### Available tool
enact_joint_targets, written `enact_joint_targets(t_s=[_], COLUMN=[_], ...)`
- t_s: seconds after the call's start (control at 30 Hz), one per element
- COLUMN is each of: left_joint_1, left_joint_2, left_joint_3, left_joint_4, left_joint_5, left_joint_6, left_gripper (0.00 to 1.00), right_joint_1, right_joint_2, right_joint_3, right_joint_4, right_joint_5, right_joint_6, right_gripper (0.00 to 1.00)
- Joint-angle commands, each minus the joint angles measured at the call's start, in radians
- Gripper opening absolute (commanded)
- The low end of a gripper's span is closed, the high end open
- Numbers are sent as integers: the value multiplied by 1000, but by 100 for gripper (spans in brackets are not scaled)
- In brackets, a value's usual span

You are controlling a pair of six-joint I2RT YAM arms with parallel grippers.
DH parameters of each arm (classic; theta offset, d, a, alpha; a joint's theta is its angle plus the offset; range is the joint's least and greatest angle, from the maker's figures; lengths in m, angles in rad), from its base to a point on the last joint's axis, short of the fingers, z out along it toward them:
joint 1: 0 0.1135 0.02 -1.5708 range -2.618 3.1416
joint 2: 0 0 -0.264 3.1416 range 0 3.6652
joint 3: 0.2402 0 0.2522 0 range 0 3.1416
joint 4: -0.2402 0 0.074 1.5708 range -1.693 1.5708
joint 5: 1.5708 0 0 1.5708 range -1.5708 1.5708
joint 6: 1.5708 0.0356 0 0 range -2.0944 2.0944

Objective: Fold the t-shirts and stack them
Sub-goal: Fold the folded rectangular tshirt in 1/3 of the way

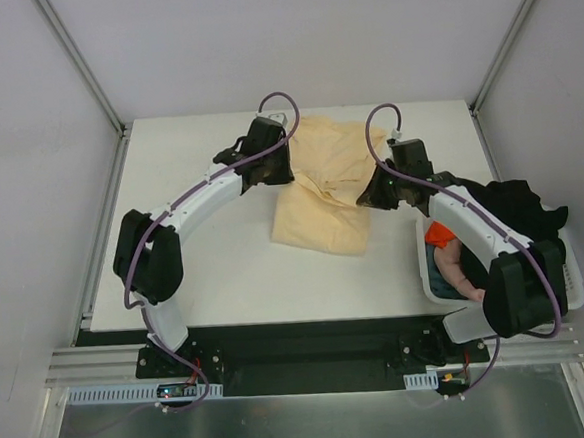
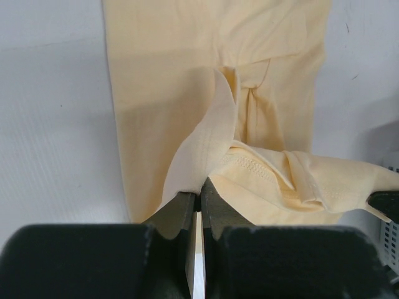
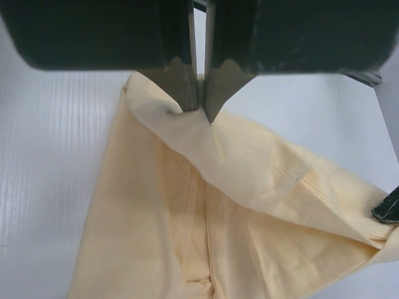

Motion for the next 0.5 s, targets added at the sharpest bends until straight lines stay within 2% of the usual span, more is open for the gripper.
enact_joint_targets(t_s=[0.0, 0.1, 0.27, 0.47], left_joint_1=[27, 41, 73, 84], left_joint_2=[69, 113, 199, 269], left_joint_3=[103, 146, 230, 275], left_joint_4=[14, 9, -15, -52], left_joint_5=[60, 77, 185, 158], left_joint_6=[44, 61, 73, 67], left_gripper=[0, 0, 0, 0], right_joint_1=[-33, -51, -70, -81], right_joint_2=[62, 126, 206, 266], right_joint_3=[92, 135, 179, 204], right_joint_4=[59, 59, 65, 67], right_joint_5=[-62, -76, -83, -41], right_joint_6=[-32, -41, -41, -28], right_gripper=[4, 4, 4, 6])
